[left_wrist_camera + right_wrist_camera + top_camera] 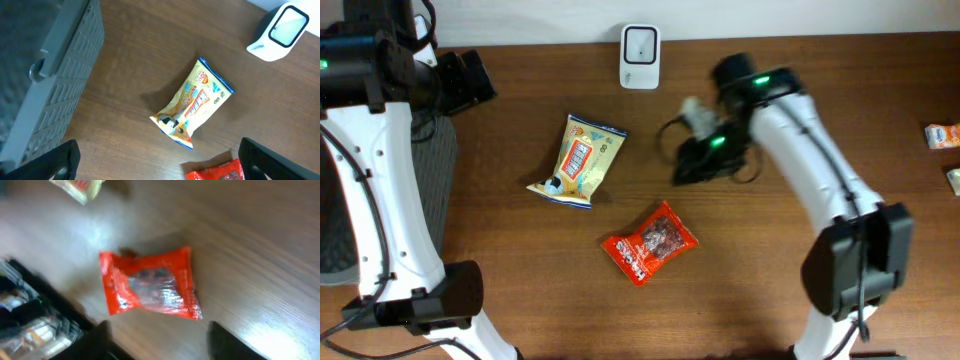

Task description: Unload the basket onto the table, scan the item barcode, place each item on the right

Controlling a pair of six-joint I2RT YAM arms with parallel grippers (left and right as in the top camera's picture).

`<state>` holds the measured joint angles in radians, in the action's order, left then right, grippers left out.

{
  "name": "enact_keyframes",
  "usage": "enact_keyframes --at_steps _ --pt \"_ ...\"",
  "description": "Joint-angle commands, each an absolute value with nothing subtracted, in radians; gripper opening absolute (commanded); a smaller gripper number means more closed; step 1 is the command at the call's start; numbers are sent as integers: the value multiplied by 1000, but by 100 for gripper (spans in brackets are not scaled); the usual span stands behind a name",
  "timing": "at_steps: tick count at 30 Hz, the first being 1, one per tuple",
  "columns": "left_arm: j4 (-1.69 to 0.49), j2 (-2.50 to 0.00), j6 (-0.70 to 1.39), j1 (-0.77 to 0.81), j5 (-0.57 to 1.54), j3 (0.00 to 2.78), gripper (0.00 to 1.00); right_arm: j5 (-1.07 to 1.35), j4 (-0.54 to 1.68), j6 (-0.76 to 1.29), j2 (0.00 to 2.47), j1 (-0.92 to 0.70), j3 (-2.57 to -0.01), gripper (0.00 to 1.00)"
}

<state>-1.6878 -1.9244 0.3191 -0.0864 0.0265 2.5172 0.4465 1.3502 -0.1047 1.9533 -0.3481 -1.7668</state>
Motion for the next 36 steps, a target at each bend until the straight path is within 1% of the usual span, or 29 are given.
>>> enact_keyframes --at_steps 1,5,7,10,11,14,20,23,25,26,27,28,30,32,33,36 --pt "-1688 -1922 329 -93 23 2522 99 195 1344 -117 1952 -563 -1763 99" --pt "-1688 -1922 329 -93 22 2522 99 -88 1306 86 1956 -843 -1756 99" --pt "-1688 -1922 329 -93 22 2522 99 -159 1276 166 1960 -906 -1736 99" --pt "-1688 -1922 329 -93 22 2522 99 -241 1160 256 1971 -1007 -1644 99" --pt "-1688 -1922 329 -93 22 2522 99 -305 1112 292 1974 -1033 -1597 99" --pt "-1688 -1922 329 -93 22 2522 99 -442 1006 382 1981 -1070 -1468 99" --pt "-1688 -1922 329 -93 22 2522 99 -530 845 384 1983 -1069 -1313 99" --pt "-1688 -1922 329 -93 23 2522 99 -541 817 383 1983 -1048 -1289 100" --pt "-1688 -1922 329 -93 22 2521 99 -571 813 384 1983 -1021 -1287 79" --pt "-1688 -1922 329 -93 22 2522 99 -591 810 384 1983 -1003 -1286 72" --pt "-1688 -1922 329 -93 22 2522 99 -601 806 384 1983 -980 -1286 59" --pt "-1688 -1922 329 -93 22 2522 99 -603 797 384 1983 -951 -1286 51" --pt "-1688 -1922 329 -93 22 2522 99 -603 788 384 1983 -899 -1286 43" --pt "-1688 -1922 329 -93 22 2522 99 -603 783 385 1983 -841 -1286 6" --pt "-1688 -1922 329 -93 22 2522 99 -603 784 403 1983 -822 -1286 4" --pt "-1688 -1922 329 -93 23 2522 99 -503 798 429 1981 -748 -1322 4"
